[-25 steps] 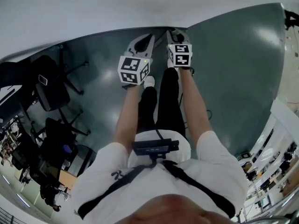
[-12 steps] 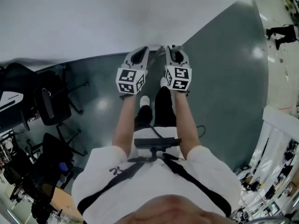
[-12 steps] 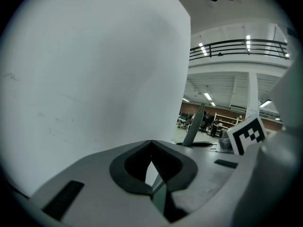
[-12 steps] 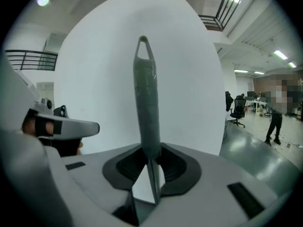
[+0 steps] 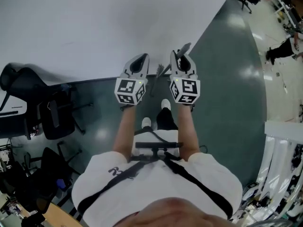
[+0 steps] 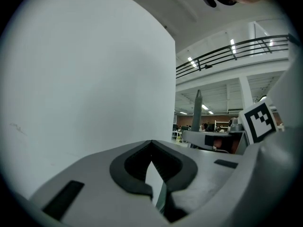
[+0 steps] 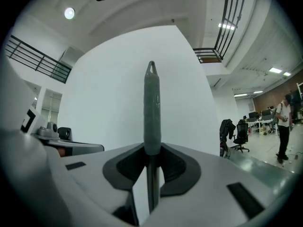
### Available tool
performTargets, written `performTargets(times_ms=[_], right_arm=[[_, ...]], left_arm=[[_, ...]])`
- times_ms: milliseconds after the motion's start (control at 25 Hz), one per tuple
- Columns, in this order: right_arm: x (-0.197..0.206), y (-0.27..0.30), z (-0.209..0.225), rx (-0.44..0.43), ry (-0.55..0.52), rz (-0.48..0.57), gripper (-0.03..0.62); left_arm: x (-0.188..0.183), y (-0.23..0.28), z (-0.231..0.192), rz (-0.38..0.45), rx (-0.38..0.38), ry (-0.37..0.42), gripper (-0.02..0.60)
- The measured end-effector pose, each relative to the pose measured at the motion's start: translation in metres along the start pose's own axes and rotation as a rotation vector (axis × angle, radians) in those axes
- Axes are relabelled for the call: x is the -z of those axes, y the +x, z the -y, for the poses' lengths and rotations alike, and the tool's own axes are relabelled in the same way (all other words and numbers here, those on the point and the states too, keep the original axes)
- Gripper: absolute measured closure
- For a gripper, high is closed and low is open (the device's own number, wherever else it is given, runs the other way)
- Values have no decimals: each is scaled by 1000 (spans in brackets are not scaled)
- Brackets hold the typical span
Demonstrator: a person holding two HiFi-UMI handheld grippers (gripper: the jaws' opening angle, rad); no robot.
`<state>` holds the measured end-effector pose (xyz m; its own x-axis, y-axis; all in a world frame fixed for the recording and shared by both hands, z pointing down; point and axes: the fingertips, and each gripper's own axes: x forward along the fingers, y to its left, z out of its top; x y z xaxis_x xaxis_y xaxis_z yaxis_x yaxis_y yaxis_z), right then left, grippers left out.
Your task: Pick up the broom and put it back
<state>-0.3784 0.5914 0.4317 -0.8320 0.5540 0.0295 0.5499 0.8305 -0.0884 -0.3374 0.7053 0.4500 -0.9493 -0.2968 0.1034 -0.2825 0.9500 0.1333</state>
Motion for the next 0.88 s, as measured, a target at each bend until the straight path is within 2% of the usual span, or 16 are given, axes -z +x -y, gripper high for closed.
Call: performTargets(times_ms=[200,360,560,640,760,880], right_arm=[[-65,-25,-24,-39,-6,118,505],[-105,-43,-35,-55,-22,189,507],[-119,-69,-51,-47,-46,209,507],[-121,-83,-47,-30,-49,208,507],[-132,-113,-29,29,-54,219,507],[-132,-126,-19,100,-61,226,507]], left_arm=[[-64,-26,7,85,-14,55,571],[-100,-38,30,119,43,72,571],[-113,-61,45,131,37,114,571],[-116,-69,55,143,39,106,571],[-124,-77,82,164,77,70,571],[-122,-75,88,157,134,62,571]])
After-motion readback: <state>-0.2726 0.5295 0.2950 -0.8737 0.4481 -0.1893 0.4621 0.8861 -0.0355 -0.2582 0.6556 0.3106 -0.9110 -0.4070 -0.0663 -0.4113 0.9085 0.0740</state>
